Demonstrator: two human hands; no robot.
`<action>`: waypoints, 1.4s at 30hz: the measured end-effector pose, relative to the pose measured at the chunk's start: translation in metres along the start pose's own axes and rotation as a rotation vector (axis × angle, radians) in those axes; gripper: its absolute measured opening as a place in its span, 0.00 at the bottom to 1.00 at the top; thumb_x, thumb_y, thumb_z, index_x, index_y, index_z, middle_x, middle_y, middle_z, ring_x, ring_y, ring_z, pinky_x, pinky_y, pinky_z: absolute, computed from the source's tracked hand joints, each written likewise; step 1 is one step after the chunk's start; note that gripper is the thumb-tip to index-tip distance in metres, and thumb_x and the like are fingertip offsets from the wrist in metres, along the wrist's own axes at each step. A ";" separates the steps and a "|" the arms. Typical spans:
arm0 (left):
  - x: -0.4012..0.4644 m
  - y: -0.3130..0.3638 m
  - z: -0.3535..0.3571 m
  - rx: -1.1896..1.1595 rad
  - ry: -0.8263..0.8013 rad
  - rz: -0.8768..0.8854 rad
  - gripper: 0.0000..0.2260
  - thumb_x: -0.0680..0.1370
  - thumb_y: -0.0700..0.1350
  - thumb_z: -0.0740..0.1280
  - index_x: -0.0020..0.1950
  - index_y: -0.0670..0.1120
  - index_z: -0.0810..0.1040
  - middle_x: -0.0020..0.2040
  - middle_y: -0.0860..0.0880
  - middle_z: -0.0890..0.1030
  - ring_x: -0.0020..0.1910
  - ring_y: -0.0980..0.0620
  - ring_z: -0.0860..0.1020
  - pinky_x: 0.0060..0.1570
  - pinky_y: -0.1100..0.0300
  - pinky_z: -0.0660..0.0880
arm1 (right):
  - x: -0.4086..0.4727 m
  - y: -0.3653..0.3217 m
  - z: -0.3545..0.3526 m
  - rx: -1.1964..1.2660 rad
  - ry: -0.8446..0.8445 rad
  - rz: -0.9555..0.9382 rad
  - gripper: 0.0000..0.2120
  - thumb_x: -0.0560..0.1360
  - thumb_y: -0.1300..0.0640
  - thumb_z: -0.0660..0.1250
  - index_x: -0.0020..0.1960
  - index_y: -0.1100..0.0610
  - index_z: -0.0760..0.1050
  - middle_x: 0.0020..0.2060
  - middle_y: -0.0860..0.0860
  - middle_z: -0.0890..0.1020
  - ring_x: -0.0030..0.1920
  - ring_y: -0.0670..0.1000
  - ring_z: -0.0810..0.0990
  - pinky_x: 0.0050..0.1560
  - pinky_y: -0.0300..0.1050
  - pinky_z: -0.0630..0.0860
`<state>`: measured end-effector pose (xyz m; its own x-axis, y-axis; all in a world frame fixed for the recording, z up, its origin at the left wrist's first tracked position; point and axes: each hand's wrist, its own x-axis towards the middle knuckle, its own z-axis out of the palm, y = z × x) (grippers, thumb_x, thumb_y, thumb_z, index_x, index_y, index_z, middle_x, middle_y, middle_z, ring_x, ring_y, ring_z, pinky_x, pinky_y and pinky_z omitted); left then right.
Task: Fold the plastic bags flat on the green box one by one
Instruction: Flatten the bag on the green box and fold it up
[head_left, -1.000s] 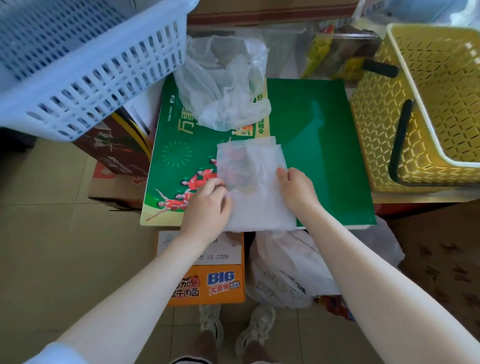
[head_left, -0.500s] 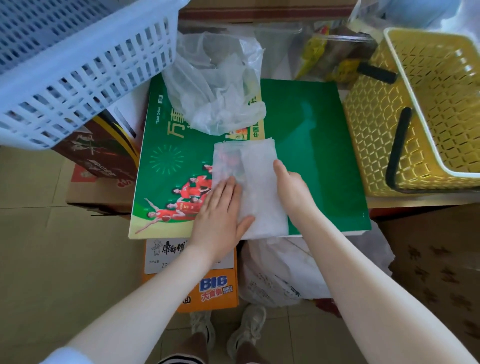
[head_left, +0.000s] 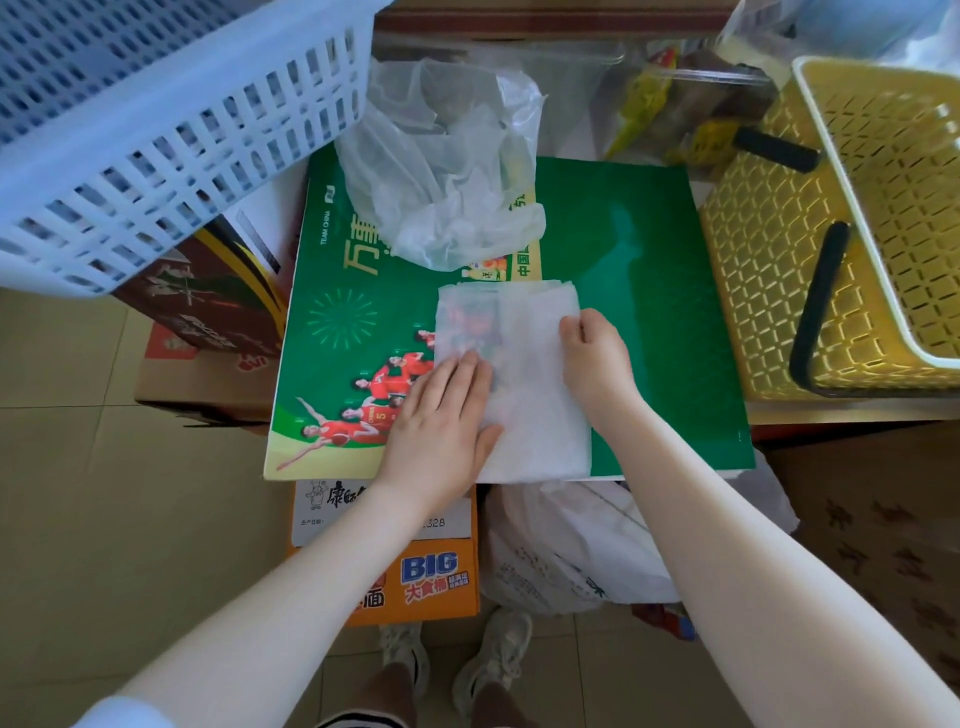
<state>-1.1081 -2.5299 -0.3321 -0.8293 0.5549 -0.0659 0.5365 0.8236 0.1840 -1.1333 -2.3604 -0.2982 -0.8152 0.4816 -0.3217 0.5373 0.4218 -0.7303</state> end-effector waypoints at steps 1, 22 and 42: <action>0.000 0.000 0.000 -0.003 -0.001 0.004 0.29 0.76 0.57 0.51 0.68 0.38 0.68 0.67 0.40 0.71 0.67 0.42 0.69 0.69 0.50 0.57 | 0.001 0.001 0.002 -0.046 -0.002 -0.022 0.16 0.80 0.56 0.51 0.34 0.55 0.56 0.31 0.50 0.64 0.31 0.51 0.60 0.29 0.46 0.55; 0.012 -0.007 -0.005 0.018 -0.097 -0.046 0.52 0.61 0.74 0.49 0.75 0.41 0.52 0.76 0.43 0.51 0.75 0.45 0.49 0.72 0.49 0.43 | -0.025 0.033 0.024 -0.771 -0.148 -0.537 0.38 0.74 0.40 0.38 0.75 0.63 0.51 0.76 0.57 0.52 0.76 0.55 0.51 0.73 0.49 0.47; 0.014 -0.013 -0.007 0.019 -0.125 -0.005 0.59 0.58 0.79 0.55 0.75 0.39 0.50 0.76 0.41 0.48 0.75 0.44 0.45 0.71 0.53 0.37 | -0.052 0.052 0.027 -0.742 -0.012 -0.539 0.31 0.77 0.45 0.47 0.73 0.65 0.59 0.72 0.60 0.62 0.72 0.58 0.62 0.72 0.49 0.54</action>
<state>-1.1277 -2.5340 -0.3283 -0.8066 0.5603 -0.1883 0.5366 0.8277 0.1645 -1.0690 -2.3846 -0.3359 -0.9958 0.0699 -0.0591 0.0809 0.9743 -0.2100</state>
